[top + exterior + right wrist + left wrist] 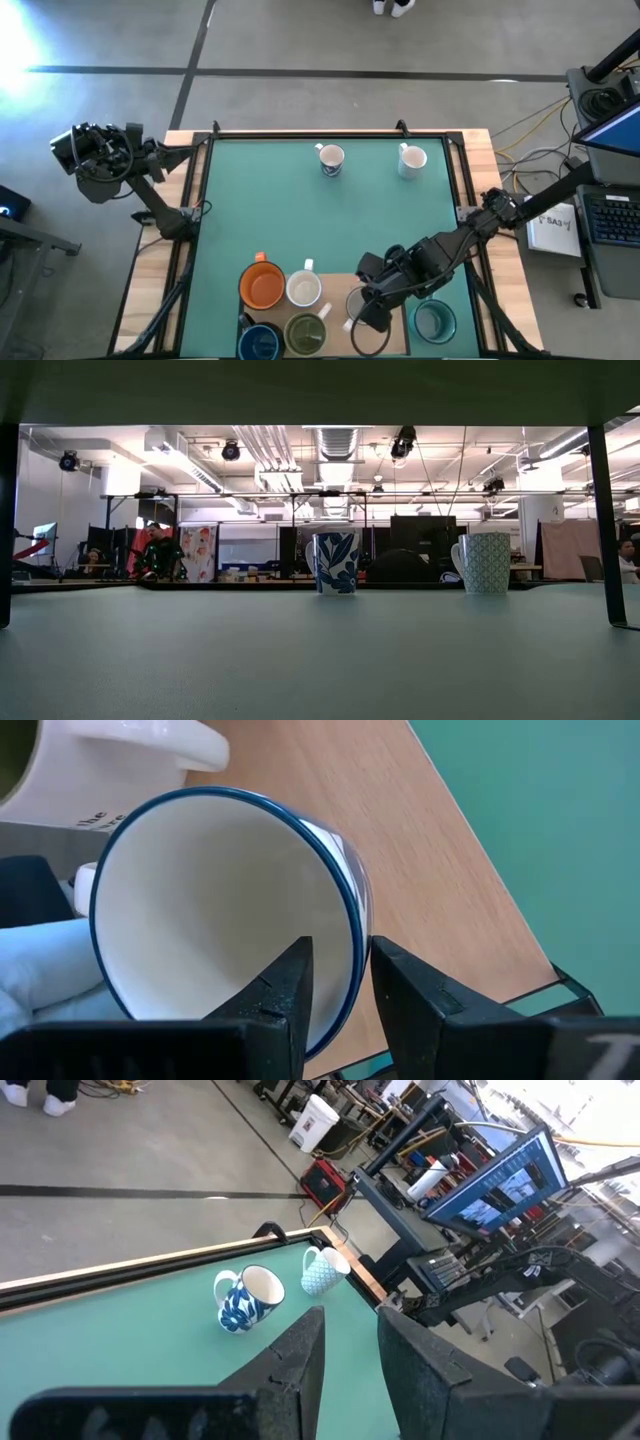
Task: Place coffee mugs
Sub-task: Put the bottom blue patterned mug on the shelf
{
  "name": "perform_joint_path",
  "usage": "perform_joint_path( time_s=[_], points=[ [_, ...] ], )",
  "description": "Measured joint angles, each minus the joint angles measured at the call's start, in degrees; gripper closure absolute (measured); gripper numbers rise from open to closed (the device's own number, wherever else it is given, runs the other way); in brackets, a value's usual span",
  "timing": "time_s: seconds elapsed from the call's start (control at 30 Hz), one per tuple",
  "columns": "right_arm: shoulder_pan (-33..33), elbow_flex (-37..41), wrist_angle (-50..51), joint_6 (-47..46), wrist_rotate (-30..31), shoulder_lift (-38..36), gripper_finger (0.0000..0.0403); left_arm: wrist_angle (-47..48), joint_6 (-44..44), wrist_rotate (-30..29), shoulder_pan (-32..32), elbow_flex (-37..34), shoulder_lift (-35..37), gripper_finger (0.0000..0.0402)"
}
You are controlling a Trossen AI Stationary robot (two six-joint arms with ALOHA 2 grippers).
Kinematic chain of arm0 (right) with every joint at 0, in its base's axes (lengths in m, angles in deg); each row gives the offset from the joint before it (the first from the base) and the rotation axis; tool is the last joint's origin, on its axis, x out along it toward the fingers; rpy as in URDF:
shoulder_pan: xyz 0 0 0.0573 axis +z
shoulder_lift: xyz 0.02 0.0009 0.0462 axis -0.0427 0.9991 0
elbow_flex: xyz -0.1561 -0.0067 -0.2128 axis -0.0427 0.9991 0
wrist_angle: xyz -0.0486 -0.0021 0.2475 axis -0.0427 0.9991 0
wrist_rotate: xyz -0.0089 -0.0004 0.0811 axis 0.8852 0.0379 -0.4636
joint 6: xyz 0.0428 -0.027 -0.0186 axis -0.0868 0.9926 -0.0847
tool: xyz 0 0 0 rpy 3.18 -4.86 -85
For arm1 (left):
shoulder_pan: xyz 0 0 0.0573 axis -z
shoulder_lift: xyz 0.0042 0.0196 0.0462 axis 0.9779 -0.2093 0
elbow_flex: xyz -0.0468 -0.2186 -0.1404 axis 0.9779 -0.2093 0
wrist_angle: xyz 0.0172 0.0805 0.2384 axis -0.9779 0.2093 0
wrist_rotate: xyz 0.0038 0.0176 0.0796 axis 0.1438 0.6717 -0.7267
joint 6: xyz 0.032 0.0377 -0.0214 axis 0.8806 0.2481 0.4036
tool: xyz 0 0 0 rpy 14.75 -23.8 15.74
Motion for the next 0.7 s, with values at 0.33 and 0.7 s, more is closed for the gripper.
perform_joint_path(
  time_s=[0.33,0.7],
  points=[
    [0.0,0.0,-0.9,0.8,-1.5,0.0,0.0313,0.0,0.0,0.0,0.0,0.0,0.0,0.0322],
    [0.1,0.0,-7.8,1.0,-3.5,0.8,0.0313,0.0,-1.3,0.0,0.0,0.0,0.0,0.0322]
  ],
)
